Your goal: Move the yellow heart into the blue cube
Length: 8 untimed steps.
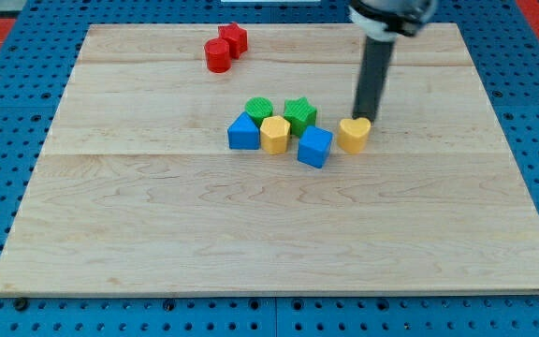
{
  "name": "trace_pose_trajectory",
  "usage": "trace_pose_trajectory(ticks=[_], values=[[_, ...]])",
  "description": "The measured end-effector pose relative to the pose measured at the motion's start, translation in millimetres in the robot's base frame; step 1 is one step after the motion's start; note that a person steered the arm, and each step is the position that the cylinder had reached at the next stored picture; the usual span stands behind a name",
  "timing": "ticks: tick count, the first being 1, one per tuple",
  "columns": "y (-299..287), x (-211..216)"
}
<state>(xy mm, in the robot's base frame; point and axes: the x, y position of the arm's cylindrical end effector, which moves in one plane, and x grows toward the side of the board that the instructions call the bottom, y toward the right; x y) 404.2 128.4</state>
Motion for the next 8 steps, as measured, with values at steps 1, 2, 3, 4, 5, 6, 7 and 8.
trace_pose_trajectory(ticks=[1, 2, 3, 4, 5, 6, 7, 8], values=[[-4, 3], [-27, 3], [-30, 22], [23, 72], [-21, 75], [-80, 59], [-93, 58], [-92, 60]])
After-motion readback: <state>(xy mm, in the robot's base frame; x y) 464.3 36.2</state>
